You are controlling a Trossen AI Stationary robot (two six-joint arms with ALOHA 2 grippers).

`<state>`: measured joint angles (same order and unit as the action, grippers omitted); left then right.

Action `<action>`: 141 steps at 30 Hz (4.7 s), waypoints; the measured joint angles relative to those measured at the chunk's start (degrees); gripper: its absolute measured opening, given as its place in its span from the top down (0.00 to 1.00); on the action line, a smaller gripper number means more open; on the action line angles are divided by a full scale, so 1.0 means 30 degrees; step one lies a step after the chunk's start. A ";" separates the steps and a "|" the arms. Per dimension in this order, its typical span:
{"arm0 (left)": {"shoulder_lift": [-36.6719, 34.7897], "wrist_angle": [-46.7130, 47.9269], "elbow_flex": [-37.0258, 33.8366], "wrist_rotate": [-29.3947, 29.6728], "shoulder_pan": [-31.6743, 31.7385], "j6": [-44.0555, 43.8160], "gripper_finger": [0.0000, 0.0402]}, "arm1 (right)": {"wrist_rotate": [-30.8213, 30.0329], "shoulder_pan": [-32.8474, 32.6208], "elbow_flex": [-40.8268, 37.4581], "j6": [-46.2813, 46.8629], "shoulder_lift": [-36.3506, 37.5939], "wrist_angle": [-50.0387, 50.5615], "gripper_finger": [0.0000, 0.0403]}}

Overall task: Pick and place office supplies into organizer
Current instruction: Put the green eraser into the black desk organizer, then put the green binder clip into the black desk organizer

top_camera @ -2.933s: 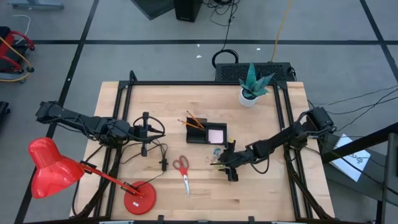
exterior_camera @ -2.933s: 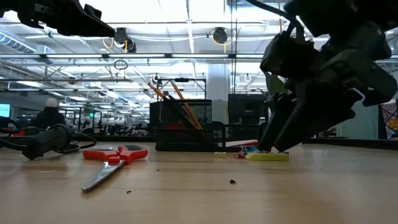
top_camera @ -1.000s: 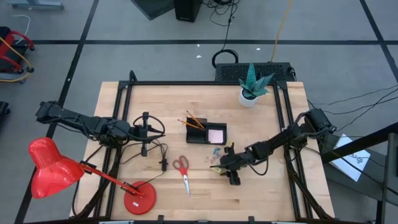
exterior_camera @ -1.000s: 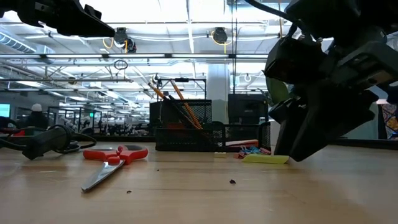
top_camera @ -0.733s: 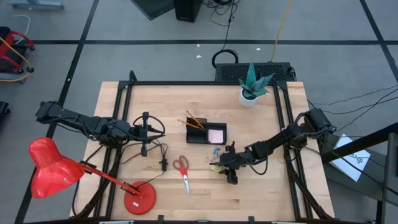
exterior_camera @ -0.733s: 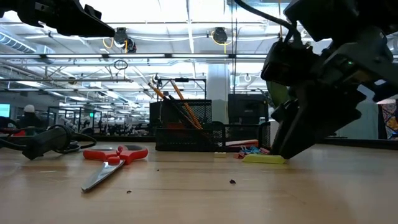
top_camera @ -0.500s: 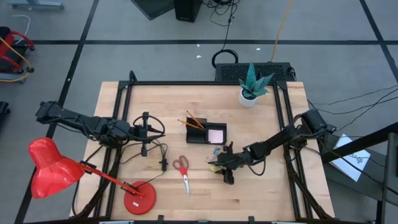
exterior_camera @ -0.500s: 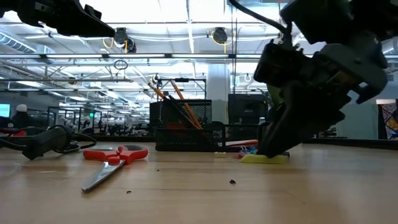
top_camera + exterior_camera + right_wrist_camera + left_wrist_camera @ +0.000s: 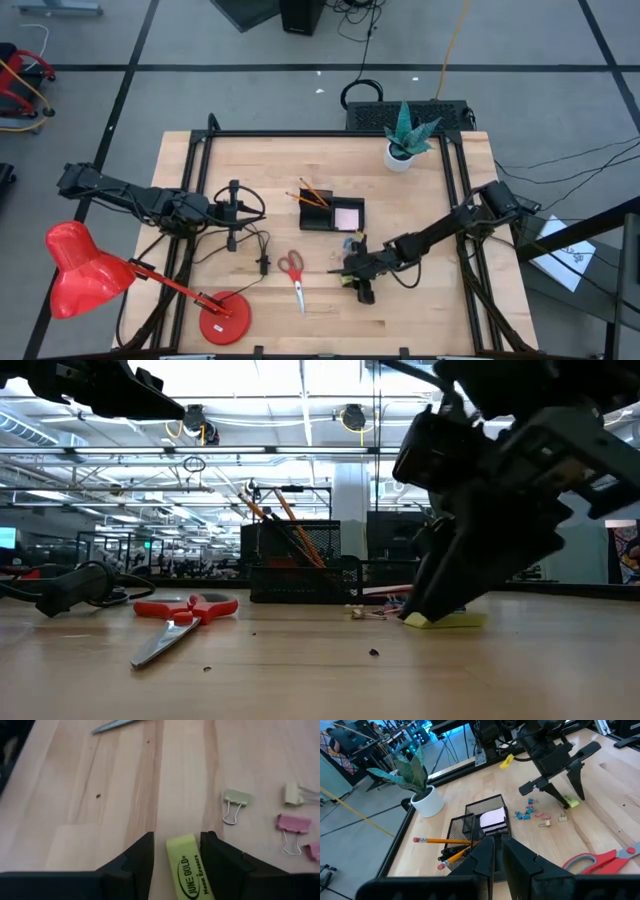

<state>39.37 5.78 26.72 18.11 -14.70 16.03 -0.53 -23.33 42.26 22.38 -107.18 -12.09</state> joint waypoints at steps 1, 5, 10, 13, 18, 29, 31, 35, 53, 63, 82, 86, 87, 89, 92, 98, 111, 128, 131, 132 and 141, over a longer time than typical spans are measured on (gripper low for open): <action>-0.0006 0.0006 0.0000 0.0000 0.0000 0.0000 0.89 | -0.0193 -0.0091 0.0000 -0.0506 0.0000 0.0143 0.63; -0.0006 0.0006 0.0000 0.0000 0.0000 0.0000 0.89 | -0.0945 -0.0158 -0.0013 -0.2763 0.0054 0.0179 0.63; -0.0004 0.0013 0.0000 0.0000 0.0000 0.0000 0.89 | -0.0849 0.0035 -0.0051 -0.5288 0.0466 0.0527 0.63; 0.0001 0.0021 0.0000 0.0000 0.0000 0.0000 0.89 | -0.0881 0.0123 -0.0051 -0.6032 0.0576 0.1488 0.63; -0.0006 0.0042 0.0000 0.0000 0.0000 0.0000 0.89 | -0.1057 0.0094 -0.0051 -0.6618 0.0590 0.1621 0.64; -0.0004 0.0050 0.0000 0.0000 0.0000 0.0000 0.89 | -0.1018 0.0094 -0.0066 -0.6407 0.0583 0.1392 0.76; 0.0001 0.0050 0.0000 0.0000 0.0000 0.0000 0.89 | -0.0956 0.0099 -0.0091 -0.6418 0.0583 0.1200 0.81; -0.0005 0.0050 0.0000 0.0000 0.0000 0.0000 0.89 | -0.0619 0.0261 -0.0116 -0.6732 0.0899 0.0841 0.89; -0.0001 0.0030 0.0000 0.0000 0.0000 0.0007 0.89 | -0.0892 0.1957 0.2662 -0.8982 0.3617 0.2406 0.87; 0.0001 0.0028 0.0000 0.0000 0.0000 0.0109 0.89 | -0.1873 0.4063 0.4479 -0.9262 0.3679 0.2134 0.87; 0.0001 0.0105 0.0000 0.0000 0.0000 0.0248 0.89 | -0.1288 0.7603 0.4852 -1.0462 0.1048 -0.2430 0.87; 0.0000 0.0167 0.0000 0.0000 0.0000 0.0265 0.89 | -0.1284 0.7989 0.4843 -1.0342 0.0663 -0.2181 0.87; 0.0001 0.0174 0.0000 0.0000 0.0000 0.0352 0.89 | -0.1284 0.8031 0.4838 -1.0342 0.0676 -0.2183 0.87; 0.0001 0.0172 0.0000 0.0000 0.0000 0.0494 0.89 | -0.1281 0.8133 0.4839 -1.0342 0.0714 -0.2350 0.87; -0.0004 0.0166 0.0000 0.0000 0.0000 0.0488 0.89 | -0.1211 0.8268 0.4845 -1.0183 0.0707 -0.2322 0.87; 0.0001 0.0166 0.0000 0.0000 0.0000 0.0488 0.89 | -0.0793 0.8275 0.4838 -0.9701 0.0503 -0.2058 0.87; 0.0001 0.0144 0.0000 0.0000 0.0000 0.0510 0.89 | -0.0796 0.8275 0.4874 -0.9313 -0.0423 -0.2535 0.87; 0.0001 0.0153 0.0000 0.0000 0.0000 0.0510 0.89 | -0.0777 0.7743 0.4838 -0.8979 -0.0488 -0.3199 0.71; 0.0001 0.0152 0.0000 0.0000 0.0000 0.0504 0.89 | -0.0723 0.7714 0.4830 -0.8966 -0.0488 -0.3246 0.70; 0.0001 0.0152 0.0000 0.0000 0.0000 0.0498 0.89 | -0.0723 0.7720 0.4830 -0.8933 -0.0488 -0.3246 0.69; -0.0004 0.0152 0.0000 0.0000 0.0000 0.0250 0.89 | -0.0803 0.7405 0.4809 -0.9813 0.1726 -0.3256 0.71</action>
<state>39.36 6.24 26.72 18.11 -14.70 16.78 -2.94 -1.11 56.69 -7.06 -102.00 -21.85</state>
